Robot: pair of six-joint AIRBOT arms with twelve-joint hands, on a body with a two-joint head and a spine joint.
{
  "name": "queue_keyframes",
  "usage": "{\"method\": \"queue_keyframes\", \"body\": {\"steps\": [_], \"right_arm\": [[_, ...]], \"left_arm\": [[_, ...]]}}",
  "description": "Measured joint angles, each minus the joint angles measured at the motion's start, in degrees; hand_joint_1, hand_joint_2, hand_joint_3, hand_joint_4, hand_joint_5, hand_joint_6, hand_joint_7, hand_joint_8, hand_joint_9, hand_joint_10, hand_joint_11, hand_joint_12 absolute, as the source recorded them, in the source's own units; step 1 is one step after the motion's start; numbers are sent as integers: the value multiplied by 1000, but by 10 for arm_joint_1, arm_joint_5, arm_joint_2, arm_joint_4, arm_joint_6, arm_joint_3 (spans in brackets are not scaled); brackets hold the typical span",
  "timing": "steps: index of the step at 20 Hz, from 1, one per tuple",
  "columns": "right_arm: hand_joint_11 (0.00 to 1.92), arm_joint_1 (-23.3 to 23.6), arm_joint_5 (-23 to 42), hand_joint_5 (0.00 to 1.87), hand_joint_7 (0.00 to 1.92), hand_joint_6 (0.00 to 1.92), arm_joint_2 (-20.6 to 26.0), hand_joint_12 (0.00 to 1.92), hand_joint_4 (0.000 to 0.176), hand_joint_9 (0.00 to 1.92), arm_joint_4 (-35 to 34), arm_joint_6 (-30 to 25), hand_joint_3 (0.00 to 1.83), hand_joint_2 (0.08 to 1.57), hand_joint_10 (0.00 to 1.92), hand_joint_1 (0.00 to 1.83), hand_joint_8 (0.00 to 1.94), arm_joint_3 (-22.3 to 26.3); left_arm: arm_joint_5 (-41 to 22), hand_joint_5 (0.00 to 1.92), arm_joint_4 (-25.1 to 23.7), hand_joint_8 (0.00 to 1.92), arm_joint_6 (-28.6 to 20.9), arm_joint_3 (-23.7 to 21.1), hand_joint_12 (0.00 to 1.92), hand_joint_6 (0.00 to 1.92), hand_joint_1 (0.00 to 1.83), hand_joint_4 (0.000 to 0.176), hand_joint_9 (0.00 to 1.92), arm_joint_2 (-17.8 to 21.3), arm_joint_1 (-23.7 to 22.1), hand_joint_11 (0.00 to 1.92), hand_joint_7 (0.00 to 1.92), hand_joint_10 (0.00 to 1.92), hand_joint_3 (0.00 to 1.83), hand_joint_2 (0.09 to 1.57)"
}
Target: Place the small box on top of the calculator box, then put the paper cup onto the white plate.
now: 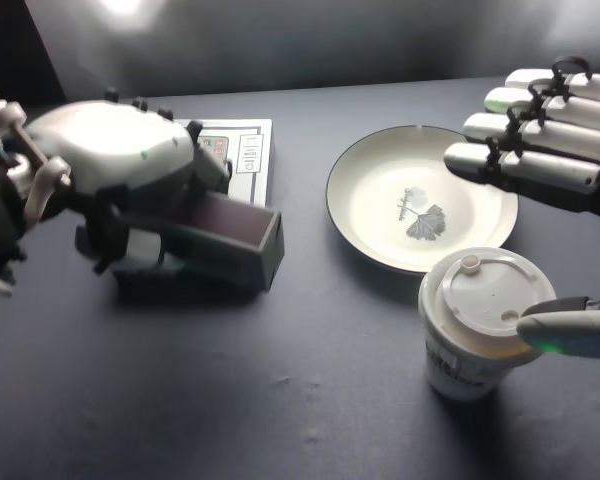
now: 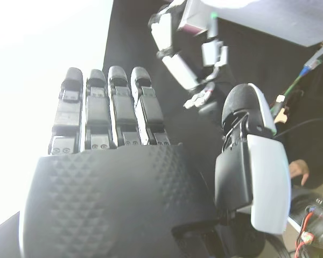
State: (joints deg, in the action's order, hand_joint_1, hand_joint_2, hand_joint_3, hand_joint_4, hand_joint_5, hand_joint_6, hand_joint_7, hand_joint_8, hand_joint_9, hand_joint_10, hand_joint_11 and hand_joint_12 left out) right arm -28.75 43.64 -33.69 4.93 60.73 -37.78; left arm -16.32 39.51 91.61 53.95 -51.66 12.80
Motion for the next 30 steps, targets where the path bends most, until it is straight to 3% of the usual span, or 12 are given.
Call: {"method": "queue_keyframes", "body": {"steps": [1,2,3,5,15,19,21,24,27,28,29,30], "right_arm": [[0,0,2,157,98,5,0,208,0,63,-3,0,0,1151,8,118,5,0],[0,0,2,168,113,5,0,239,0,74,-5,-1,0,1146,8,124,6,0],[0,0,2,128,74,2,0,128,0,27,-9,-6,1,1154,3,53,2,0],[0,0,2,133,80,3,0,139,0,38,-12,-12,1,1156,7,33,3,0],[0,0,2,124,73,0,-4,97,0,30,-43,-65,0,1152,0,18,0,-26],[0,16,-16,116,70,0,-7,118,0,30,-30,-66,1,1153,0,7,0,-26],[0,29,-24,116,70,0,-7,118,0,30,-7,-98,1,1153,0,7,0,-33],[0,49,-51,126,68,0,-7,89,0,18,38,-118,3,1156,1,50,0,-36],[0,55,-56,101,44,0,-7,30,0,6,50,-148,2,1159,0,4,0,-36],[0,55,-63,133,83,1,-7,117,0,43,52,-161,0,1160,1,34,1,-39],[0,54,-66,134,84,1,-7,108,0,42,53,-172,0,1155,2,22,1,-42],[0,54,-66,150,93,4,-7,136,0,49,51,-175,0,1152,3,34,2,-44]], "left_arm": [[5,840,0,1406,0,13,1429,1039,1202,0,665,-8,-5,320,826,1020,2,1197],[7,784,0,1381,0,22,1454,1082,1312,0,643,-13,-8,309,809,1455,0,1217],[11,818,-1,1359,0,35,1441,1066,1224,0,644,-19,-9,305,848,1177,0,1199],[19,825,-16,1379,-16,55,1410,1065,1197,0,679,-34,-10,331,840,1025,3,1197],[54,857,-91,1373,-80,139,1452,987,1216,0,678,-77,-25,324,862,1040,1,1183],[58,860,-115,1370,-103,156,1461,975,1221,0,684,-93,-29,342,870,1075,0,1181],[61,860,-115,1370,-104,163,1461,975,1221,0,684,-99,-29,342,870,1075,0,1181],[62,776,-116,1501,-105,165,1437,1097,1196,0,595,-99,-29,297,784,1099,2,1226],[62,772,-118,1470,-105,169,1457,1107,1196,0,615,-101,-27,311,803,1105,0,1223],[62,788,-118,1462,-105,171,1464,1089,1197,0,597,-103,-26,278,804,1097,0,1218],[62,743,-119,1438,-105,171,1482,1217,1164,0,550,-103,-23,212,778,1033,1,1233],[63,698,-119,1408,-105,171,1468,1362,1137,14,509,-104,-22,184,743,983,3,1253]]}}
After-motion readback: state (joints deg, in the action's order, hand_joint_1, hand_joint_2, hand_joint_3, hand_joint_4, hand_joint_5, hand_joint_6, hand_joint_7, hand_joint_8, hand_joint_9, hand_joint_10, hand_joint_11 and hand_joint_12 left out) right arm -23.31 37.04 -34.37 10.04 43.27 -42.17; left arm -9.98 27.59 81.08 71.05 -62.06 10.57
